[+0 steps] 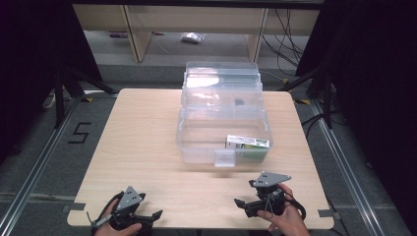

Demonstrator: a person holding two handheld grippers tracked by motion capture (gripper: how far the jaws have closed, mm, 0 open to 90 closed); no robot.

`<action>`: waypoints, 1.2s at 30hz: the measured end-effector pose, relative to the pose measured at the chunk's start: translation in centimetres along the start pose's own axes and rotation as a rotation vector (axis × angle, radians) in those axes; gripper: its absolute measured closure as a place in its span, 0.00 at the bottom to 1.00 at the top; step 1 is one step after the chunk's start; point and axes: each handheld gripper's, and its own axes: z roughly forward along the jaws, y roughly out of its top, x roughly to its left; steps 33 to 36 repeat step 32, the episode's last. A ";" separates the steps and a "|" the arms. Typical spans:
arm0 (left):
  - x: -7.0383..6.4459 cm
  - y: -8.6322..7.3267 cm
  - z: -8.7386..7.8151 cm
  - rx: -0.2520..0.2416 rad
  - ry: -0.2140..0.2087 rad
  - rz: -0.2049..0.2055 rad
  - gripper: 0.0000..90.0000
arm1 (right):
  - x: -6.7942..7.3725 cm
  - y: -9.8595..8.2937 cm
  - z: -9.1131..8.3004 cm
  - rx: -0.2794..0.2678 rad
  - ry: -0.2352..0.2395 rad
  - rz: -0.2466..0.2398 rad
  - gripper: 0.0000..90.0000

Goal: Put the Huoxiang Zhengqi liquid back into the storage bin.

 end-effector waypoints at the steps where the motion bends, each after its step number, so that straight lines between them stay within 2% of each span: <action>1: 0.0 0.0 0.0 0.002 0.000 0.001 0.17 | 0.0 -0.1 0.0 -0.002 -0.001 0.004 0.20; 2: -0.1 0.0 0.1 -0.011 -0.001 -0.016 0.17 | 0.0 -0.3 0.0 0.000 0.003 0.003 0.20; 3: 0.0 0.0 0.1 -0.003 -0.005 -0.003 0.17 | 0.0 -0.6 -0.1 0.005 0.002 0.010 0.20; 6: -0.1 0.0 0.1 -0.005 -0.002 -0.012 0.17 | 0.0 -1.0 -0.1 0.013 0.003 0.025 0.20; 8: 0.0 0.0 0.1 -0.003 -0.002 -0.003 0.17 | -0.1 -1.3 -0.1 0.012 0.013 0.009 0.20; 9: -0.1 0.0 0.1 -0.004 0.001 -0.014 0.17 | 0.0 -1.4 -0.2 0.017 0.003 0.024 0.21; 11: -0.1 0.0 0.1 -0.006 0.001 -0.014 0.17 | 0.0 -1.7 -0.3 0.016 -0.002 0.025 0.21; 12: -0.1 0.0 0.1 -0.009 0.001 -0.012 0.17 | 0.0 -1.9 -0.4 0.017 -0.005 0.029 0.21; 13: 0.1 0.0 -0.1 0.022 0.001 0.024 0.17 | -0.1 -2.0 -0.5 0.016 -0.007 0.028 0.21; 14: 0.1 0.0 -0.2 0.024 0.004 0.023 0.17 | -0.1 -2.0 -0.5 0.016 -0.007 0.028 0.21; 15: 0.1 0.0 -0.2 0.026 0.004 0.026 0.17 | 0.1 -2.2 -0.5 0.026 -0.003 0.055 0.21; 16: 0.1 0.1 -0.2 0.036 0.000 0.024 0.17 | -0.1 -2.3 -0.5 0.022 -0.008 0.044 0.21; 22: 0.1 0.0 -0.1 0.028 0.001 0.027 0.17 | -0.2 -3.0 -0.8 0.026 -0.003 0.074 0.20; 24: 0.1 0.1 -0.2 0.042 0.009 0.032 0.17 | -0.2 -3.1 -0.9 0.029 -0.007 0.071 0.20; 27: 0.1 0.1 -0.1 0.032 0.011 0.021 0.17 | 0.1 -3.4 -0.9 0.036 -0.007 0.087 0.20; 29: 0.1 0.0 -0.1 0.032 0.010 0.023 0.17 | 0.1 -3.4 -0.9 0.041 -0.006 0.084 0.20; 30: 0.1 0.0 -0.1 0.031 0.011 0.022 0.17 | 0.0 -3.4 -0.8 0.037 0.001 0.060 0.20; 31: 0.1 0.0 -0.1 0.031 0.011 0.021 0.17 | 0.3 -3.4 -0.8 0.053 0.005 0.083 0.20; 36: 0.1 0.0 -0.1 0.030 0.011 0.021 0.17 | 0.2 -3.4 -0.8 0.054 -0.002 0.079 0.20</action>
